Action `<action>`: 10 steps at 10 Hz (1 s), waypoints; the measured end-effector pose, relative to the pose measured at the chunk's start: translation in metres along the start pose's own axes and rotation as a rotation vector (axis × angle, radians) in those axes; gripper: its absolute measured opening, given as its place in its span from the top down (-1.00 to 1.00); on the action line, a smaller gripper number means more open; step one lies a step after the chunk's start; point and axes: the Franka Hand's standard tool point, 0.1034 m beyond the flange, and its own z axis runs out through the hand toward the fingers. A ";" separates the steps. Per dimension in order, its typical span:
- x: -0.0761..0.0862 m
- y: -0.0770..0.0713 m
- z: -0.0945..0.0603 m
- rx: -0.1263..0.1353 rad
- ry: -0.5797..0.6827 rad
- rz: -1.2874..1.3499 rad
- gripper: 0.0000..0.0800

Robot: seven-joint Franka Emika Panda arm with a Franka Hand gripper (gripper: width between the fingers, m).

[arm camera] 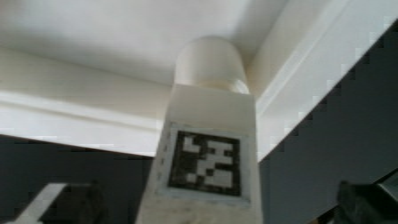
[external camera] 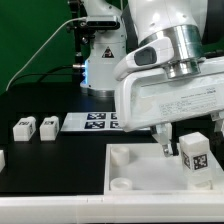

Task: Assemble one leg

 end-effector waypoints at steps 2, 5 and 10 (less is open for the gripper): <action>-0.001 -0.002 0.000 0.009 -0.023 0.004 -0.62; 0.007 -0.007 -0.016 0.074 -0.209 0.028 -0.62; 0.018 -0.019 -0.009 0.194 -0.545 0.038 -0.62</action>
Offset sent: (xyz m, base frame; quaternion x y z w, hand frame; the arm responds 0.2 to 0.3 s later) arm 0.0069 -0.0108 0.0292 0.0020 -0.0613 0.0155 0.9980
